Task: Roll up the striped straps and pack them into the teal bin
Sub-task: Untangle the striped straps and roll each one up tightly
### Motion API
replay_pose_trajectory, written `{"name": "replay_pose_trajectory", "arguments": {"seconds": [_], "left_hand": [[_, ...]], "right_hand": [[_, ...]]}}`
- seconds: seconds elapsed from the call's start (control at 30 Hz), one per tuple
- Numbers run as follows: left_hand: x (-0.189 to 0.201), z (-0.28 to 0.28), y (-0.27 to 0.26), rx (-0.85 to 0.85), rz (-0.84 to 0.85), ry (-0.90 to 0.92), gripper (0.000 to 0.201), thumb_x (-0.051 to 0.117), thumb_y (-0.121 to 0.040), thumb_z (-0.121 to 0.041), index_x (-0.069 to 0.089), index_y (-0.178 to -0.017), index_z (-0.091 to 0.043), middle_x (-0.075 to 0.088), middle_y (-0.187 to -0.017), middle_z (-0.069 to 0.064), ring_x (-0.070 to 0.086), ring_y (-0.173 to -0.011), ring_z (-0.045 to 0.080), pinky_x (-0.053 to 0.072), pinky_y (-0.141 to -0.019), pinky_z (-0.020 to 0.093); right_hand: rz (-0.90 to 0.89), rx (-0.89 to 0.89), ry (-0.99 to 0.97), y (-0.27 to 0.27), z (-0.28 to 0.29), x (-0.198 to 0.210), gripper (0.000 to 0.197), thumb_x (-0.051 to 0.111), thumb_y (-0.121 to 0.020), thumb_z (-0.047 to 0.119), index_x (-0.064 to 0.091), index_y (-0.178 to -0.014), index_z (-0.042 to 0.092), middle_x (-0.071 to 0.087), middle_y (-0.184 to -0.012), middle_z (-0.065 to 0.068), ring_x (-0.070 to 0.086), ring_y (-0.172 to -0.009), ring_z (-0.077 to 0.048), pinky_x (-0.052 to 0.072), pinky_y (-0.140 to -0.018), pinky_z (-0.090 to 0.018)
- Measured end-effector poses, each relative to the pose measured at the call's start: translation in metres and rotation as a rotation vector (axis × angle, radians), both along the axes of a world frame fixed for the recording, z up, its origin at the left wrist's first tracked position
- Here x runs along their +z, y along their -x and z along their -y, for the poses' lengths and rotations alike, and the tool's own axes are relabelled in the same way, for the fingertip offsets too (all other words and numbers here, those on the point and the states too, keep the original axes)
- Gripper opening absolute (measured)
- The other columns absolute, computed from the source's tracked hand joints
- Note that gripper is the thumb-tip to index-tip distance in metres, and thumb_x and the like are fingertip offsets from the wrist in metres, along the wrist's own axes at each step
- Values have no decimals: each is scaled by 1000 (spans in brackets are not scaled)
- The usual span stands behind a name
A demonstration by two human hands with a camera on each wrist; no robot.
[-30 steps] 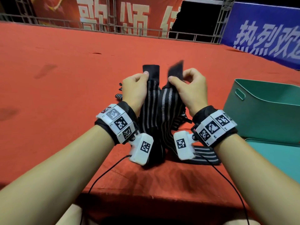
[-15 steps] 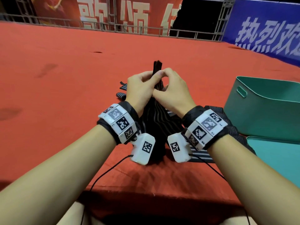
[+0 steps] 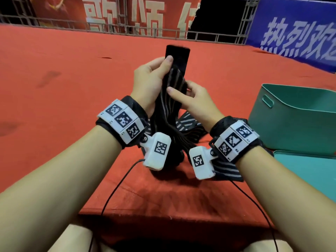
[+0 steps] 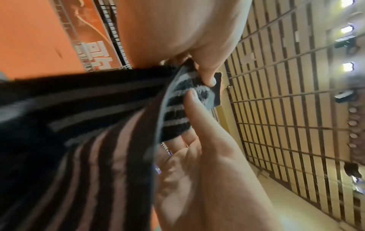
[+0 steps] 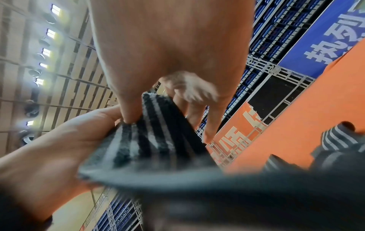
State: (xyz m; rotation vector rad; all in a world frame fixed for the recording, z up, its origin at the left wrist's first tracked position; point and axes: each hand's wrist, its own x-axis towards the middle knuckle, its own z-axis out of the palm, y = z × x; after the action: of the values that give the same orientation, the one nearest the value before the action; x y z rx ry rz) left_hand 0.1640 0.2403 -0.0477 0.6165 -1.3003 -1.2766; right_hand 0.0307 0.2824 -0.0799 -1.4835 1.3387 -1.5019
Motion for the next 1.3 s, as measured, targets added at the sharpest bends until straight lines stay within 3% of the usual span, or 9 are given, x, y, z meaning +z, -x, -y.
{"name": "replay_pose_trajectory", "arguments": {"seconds": [0.13, 0.3, 0.47, 0.67, 0.83, 0.9, 0.97, 1.1, 1.3], "left_hand": [[10, 10, 1, 140, 31, 134, 30, 61, -102, -31, 68, -77, -16, 69, -77, 3, 64, -75, 20, 54, -74, 36], [2, 15, 3, 33, 167, 76, 43, 70, -86, -55, 70, -101, -15, 76, -103, 8, 72, -95, 20, 58, -88, 40], [-31, 11, -12, -292, 433, -24, 22, 74, -90, -7, 72, -111, -8, 77, -109, 10, 75, -97, 20, 59, -88, 33], [-57, -2, -10, -358, 369, -96, 29, 72, -91, -8, 69, -119, -4, 76, -113, 9, 73, -103, 22, 58, -88, 32], [-44, -9, -4, -338, 133, -258, 26, 61, -94, -4, 69, -119, 1, 75, -107, 15, 74, -89, 24, 60, -76, 33], [-30, -9, -5, -374, 106, -306, 29, 57, -96, -9, 69, -120, 1, 75, -110, 18, 74, -90, 27, 62, -80, 37], [-20, -8, -7, -417, 119, -364, 27, 55, -98, -16, 71, -116, -4, 74, -113, 17, 73, -93, 28, 61, -88, 40], [-31, -12, -5, -492, 247, -309, 26, 61, -98, -15, 70, -119, -6, 76, -112, 15, 75, -96, 28, 62, -82, 36], [-107, -19, 0, -453, 469, -331, 35, 70, -93, -7, 66, -128, -7, 75, -118, 8, 74, -104, 21, 61, -88, 35]], "right_hand": [[42, 30, 72, 0, 0, 18, 30, 73, -92, 4, 63, -120, 1, 74, -103, -11, 72, -85, -14, 58, -69, -24], [-17, -51, 145, 9, 15, 49, 24, 71, -91, -2, 64, -113, 4, 72, -101, -14, 71, -90, -23, 61, -71, -30], [1, -134, 165, 31, 31, 71, 23, 72, -89, -1, 68, -111, 5, 76, -104, -12, 75, -98, -27, 62, -86, -45], [282, -198, 144, 43, 41, 76, 24, 72, -88, -7, 69, -111, -1, 76, -105, -18, 77, -92, -30, 64, -79, -41], [388, -88, -38, 37, 37, 53, 49, 70, -96, 33, 63, -128, -5, 75, -96, -8, 76, -74, -18, 58, -58, -29], [331, 129, -201, 32, 29, 40, 58, 66, -94, 49, 66, -124, 0, 75, -106, -11, 75, -89, -23, 60, -72, -33], [309, 180, -224, 30, 27, 30, 46, 70, -94, 35, 66, -124, 0, 74, -110, -14, 74, -94, -24, 60, -78, -33], [227, -104, -11, 42, 34, 28, 74, 72, -88, -6, 38, -151, 8, 65, -116, -1, 71, -96, -11, 60, -78, -27], [214, -259, 96, 68, 52, 36, 65, 70, -87, -8, 48, -145, 13, 61, -129, -5, 68, -114, -24, 61, -92, -41]]}}
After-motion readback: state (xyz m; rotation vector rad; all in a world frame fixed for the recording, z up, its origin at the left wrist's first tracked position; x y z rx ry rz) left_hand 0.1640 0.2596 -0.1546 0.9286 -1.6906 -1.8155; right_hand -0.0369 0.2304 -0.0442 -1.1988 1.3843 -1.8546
